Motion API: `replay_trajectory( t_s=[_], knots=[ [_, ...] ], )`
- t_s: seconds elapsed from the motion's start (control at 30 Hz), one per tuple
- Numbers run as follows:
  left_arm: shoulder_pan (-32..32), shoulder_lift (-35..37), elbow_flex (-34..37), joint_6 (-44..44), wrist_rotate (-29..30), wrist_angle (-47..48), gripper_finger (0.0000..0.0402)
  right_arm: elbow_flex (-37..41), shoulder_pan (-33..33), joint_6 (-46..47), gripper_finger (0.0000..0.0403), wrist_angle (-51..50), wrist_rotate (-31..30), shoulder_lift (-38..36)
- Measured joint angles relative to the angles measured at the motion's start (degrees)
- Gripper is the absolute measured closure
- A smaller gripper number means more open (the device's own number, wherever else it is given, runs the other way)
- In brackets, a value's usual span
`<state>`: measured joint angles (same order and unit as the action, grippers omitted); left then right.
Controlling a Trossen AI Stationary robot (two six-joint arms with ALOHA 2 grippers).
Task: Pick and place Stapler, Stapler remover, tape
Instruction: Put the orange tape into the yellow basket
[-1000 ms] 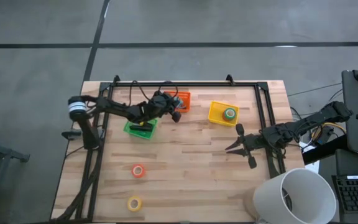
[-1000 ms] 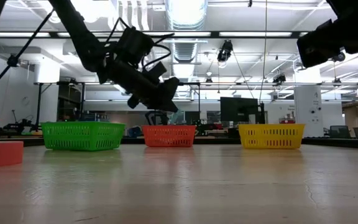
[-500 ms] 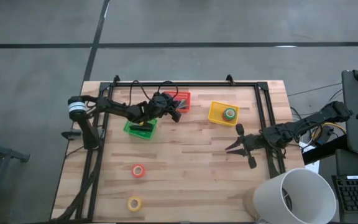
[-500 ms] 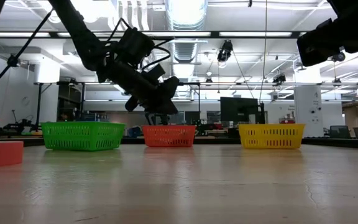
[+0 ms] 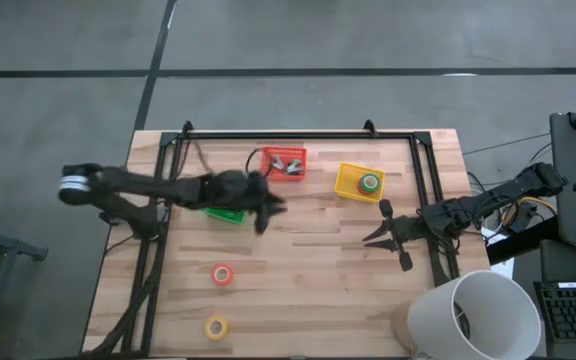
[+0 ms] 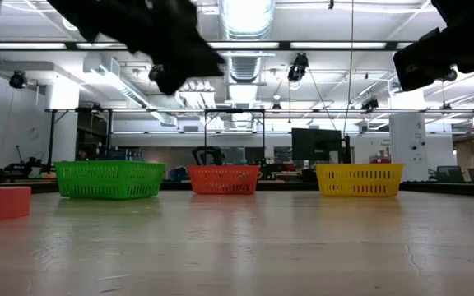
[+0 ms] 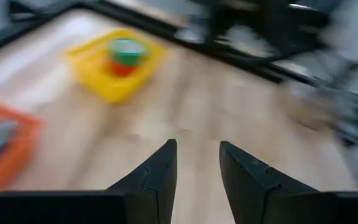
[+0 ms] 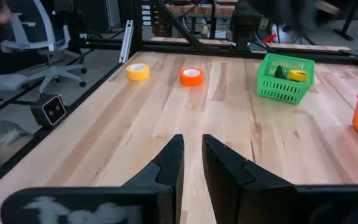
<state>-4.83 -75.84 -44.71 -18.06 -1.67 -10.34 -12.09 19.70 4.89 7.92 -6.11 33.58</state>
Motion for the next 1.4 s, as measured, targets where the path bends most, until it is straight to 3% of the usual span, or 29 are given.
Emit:
replay_trajectory(
  t_s=[0.3,0.63,0.93,1.27,1.4],
  knots=[
    [23.43,9.70,0.11,0.23,8.60,12.93,0.0280,0.13,0.00,0.06,0.0351,1.44,0.01,0.00],
    [39.85,8.17,0.18,-20.94,19.65,33.53,0.0280,0.13,0.02,0.36,0.0351,3.61,0.13,-0.02],
    [43.65,5.67,0.20,-37.27,22.38,48.89,0.0278,0.13,0.02,0.70,0.0351,3.56,0.13,-0.02],
    [43.63,2.39,4.37,-43.56,20.22,49.89,0.0214,0.15,0.02,0.62,0.0351,3.43,0.13,0.00],
    [43.63,1.10,4.80,-44.44,19.72,49.73,0.0205,0.17,0.02,0.45,0.0351,3.44,0.12,-0.01]
  ],
)
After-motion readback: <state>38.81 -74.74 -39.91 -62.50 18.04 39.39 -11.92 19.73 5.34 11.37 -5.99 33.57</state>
